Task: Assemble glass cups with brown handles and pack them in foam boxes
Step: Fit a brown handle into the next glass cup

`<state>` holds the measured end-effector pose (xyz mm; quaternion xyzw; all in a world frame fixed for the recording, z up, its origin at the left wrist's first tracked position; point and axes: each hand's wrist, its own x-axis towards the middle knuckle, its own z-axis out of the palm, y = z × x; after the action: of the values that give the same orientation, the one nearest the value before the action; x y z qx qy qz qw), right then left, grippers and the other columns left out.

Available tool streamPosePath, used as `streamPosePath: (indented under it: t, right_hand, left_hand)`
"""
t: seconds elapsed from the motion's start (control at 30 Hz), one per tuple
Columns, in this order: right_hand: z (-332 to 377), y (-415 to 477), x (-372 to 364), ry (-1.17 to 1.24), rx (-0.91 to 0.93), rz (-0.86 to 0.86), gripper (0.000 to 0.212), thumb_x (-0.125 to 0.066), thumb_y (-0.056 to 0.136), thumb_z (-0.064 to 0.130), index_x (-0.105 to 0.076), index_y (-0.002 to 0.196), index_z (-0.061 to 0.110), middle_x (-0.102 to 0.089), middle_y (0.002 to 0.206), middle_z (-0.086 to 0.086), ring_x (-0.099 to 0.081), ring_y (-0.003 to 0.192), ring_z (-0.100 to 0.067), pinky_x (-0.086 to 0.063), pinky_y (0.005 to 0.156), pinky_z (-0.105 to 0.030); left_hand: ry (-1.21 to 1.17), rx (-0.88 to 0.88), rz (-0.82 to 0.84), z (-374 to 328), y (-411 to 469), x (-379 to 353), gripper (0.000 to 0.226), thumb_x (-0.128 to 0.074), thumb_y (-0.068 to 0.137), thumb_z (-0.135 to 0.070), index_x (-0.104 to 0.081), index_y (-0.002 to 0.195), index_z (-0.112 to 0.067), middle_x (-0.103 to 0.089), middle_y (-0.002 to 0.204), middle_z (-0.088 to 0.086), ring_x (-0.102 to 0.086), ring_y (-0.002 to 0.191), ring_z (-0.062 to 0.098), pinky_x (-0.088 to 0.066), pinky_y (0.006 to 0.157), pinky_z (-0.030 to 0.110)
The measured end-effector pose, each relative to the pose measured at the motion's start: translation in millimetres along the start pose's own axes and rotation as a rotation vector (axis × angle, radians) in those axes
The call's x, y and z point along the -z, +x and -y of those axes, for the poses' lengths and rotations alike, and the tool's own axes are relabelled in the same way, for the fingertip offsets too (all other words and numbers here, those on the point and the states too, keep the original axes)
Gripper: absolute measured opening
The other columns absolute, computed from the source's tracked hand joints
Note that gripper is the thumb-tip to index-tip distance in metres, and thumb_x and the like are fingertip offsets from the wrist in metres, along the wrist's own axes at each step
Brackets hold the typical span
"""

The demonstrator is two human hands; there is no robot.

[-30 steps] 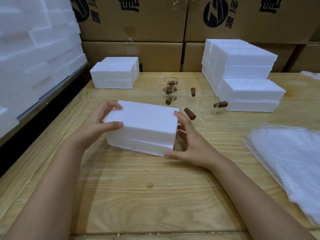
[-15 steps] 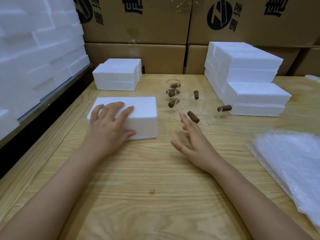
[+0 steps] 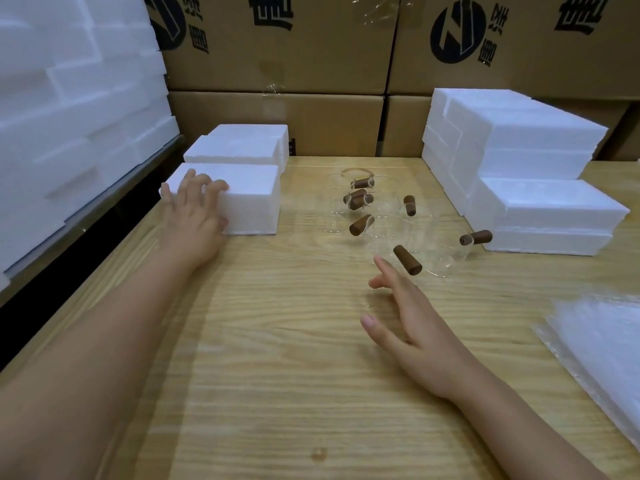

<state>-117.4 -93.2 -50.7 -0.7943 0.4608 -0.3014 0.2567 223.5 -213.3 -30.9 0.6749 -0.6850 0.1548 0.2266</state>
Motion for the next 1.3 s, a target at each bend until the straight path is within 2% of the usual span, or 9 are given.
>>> streamPosePath:
  t: [0.27, 0.43, 0.63, 0.73, 0.87, 1.0, 1.13, 1.2, 1.3]
  right_hand:
    - [2.2, 1.0, 2.0, 0.004, 0.027, 0.018, 0.061, -0.038, 0.086, 0.065, -0.027, 0.142, 0.044, -0.032, 0.137, 0.031, -0.032, 0.132, 0.005, -0.026, 0.106, -0.011]
    - [3.8, 2.5, 2.1, -0.026, 0.049, 0.002, 0.053, -0.043, 0.089, 0.058, -0.049, 0.133, 0.029, -0.040, 0.130, 0.024, -0.037, 0.128, 0.006, -0.027, 0.102, -0.008]
    - [0.0, 4.0, -1.3, -0.098, 0.079, -0.038, 0.029, -0.060, 0.092, 0.029, -0.063, 0.118, 0.018, -0.049, 0.122, 0.013, -0.046, 0.117, 0.004, -0.029, 0.097, -0.005]
    - [2.2, 4.4, -1.1, -0.106, 0.084, -0.047, 0.024, -0.062, 0.091, 0.023, -0.066, 0.113, 0.014, -0.054, 0.116, 0.008, -0.050, 0.110, -0.002, -0.032, 0.094, -0.007]
    - [5.8, 4.0, 0.8, -0.122, 0.070, -0.033, 0.022, -0.061, 0.091, 0.021, -0.067, 0.110, 0.012, -0.059, 0.111, 0.004, -0.053, 0.108, -0.010, -0.038, 0.096, -0.018]
    - [9.7, 3.8, 2.4, -0.116, 0.051, -0.059, 0.015, -0.063, 0.089, 0.016, -0.071, 0.100, 0.010, -0.065, 0.101, 0.001, -0.059, 0.097, -0.011, -0.043, 0.089, -0.021]
    - [5.6, 5.6, 13.2, -0.014, -0.153, -0.440, 0.002, -0.064, 0.087, 0.017, -0.063, 0.085, 0.019, -0.062, 0.080, 0.007, -0.055, 0.067, -0.007, -0.040, 0.066, -0.018]
    - [0.5, 9.4, 20.3, 0.092, -0.309, -0.582, 0.013, -0.064, 0.087, 0.025, -0.055, 0.095, 0.021, -0.060, 0.085, 0.005, -0.056, 0.072, -0.013, -0.037, 0.065, -0.023]
    - [-8.1, 14.4, 23.4, 0.130, -0.448, -0.536, 0.040, -0.064, 0.088, 0.034, -0.047, 0.120, 0.018, -0.057, 0.101, 0.002, -0.052, 0.089, -0.014, -0.032, 0.071, -0.024]
  left_hand:
    - [-0.086, 0.182, -0.027, -13.6, 30.7, -15.6, 0.056, -0.049, 0.089, 0.000, -0.032, 0.139, -0.018, -0.027, 0.150, 0.007, -0.005, 0.148, 0.025, -0.018, 0.115, 0.052]
    - [-0.106, 0.254, 0.060, -23.8, 40.2, -11.9, 0.065, -0.052, 0.088, 0.002, -0.028, 0.144, -0.021, -0.020, 0.156, 0.003, 0.001, 0.149, 0.022, -0.018, 0.115, 0.058]
    - [-0.263, 0.264, 0.019, -57.8, 13.9, -1.0, 0.081, -0.056, 0.090, -0.005, -0.009, 0.152, -0.028, 0.007, 0.162, 0.006, 0.011, 0.148, 0.026, -0.005, 0.119, 0.045]
    - [-0.447, 0.289, 0.049, -91.1, -13.7, 4.0, 0.073, -0.059, 0.090, -0.015, -0.019, 0.150, -0.024, -0.013, 0.158, 0.007, -0.007, 0.146, 0.026, -0.014, 0.118, 0.040]
    - [-0.752, 0.264, 0.114, -136.8, -56.0, 9.6, 0.054, -0.063, 0.088, -0.018, -0.043, 0.138, -0.020, -0.047, 0.140, 0.002, -0.043, 0.129, 0.018, -0.030, 0.102, 0.025]
    - [-0.921, 0.411, 0.153, -163.9, -92.6, 9.0, 0.047, -0.065, 0.087, -0.017, -0.050, 0.131, -0.019, -0.057, 0.126, 0.000, -0.051, 0.116, 0.012, -0.034, 0.094, 0.020]
    - [-0.947, 0.423, 0.114, -163.3, -104.5, 13.1, 0.042, -0.063, 0.088, -0.016, -0.052, 0.128, -0.019, -0.057, 0.115, -0.006, -0.055, 0.114, 0.015, -0.040, 0.100, 0.028]
    - [-0.938, 0.416, 0.117, -164.2, -103.1, 14.6, 0.040, -0.062, 0.089, -0.015, -0.052, 0.128, -0.019, -0.058, 0.112, -0.005, -0.057, 0.111, 0.017, -0.042, 0.099, 0.031]
    - [-0.887, 0.427, 0.124, -166.7, -100.0, 14.2, 0.041, -0.060, 0.088, -0.017, -0.051, 0.129, -0.019, -0.058, 0.109, -0.005, -0.057, 0.104, 0.017, -0.038, 0.089, 0.024]
